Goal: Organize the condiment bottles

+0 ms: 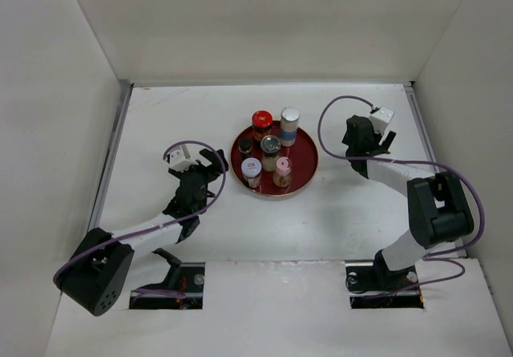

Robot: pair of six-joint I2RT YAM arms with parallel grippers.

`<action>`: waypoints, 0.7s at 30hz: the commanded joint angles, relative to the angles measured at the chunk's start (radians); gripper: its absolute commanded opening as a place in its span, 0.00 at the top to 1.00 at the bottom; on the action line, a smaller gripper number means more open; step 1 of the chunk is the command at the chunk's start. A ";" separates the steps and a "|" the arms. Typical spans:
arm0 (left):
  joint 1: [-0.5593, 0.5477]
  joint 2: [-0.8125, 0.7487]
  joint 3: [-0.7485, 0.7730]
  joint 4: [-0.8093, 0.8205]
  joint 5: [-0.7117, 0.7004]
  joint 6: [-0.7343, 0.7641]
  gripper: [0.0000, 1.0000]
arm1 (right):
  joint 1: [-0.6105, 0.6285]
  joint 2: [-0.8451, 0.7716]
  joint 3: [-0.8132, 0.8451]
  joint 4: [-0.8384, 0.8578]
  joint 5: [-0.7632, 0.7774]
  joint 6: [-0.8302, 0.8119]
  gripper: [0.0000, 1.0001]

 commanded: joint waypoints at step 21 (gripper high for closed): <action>-0.001 -0.060 -0.031 0.041 -0.127 -0.006 0.00 | 0.179 -0.250 0.008 0.089 -0.099 -0.025 0.49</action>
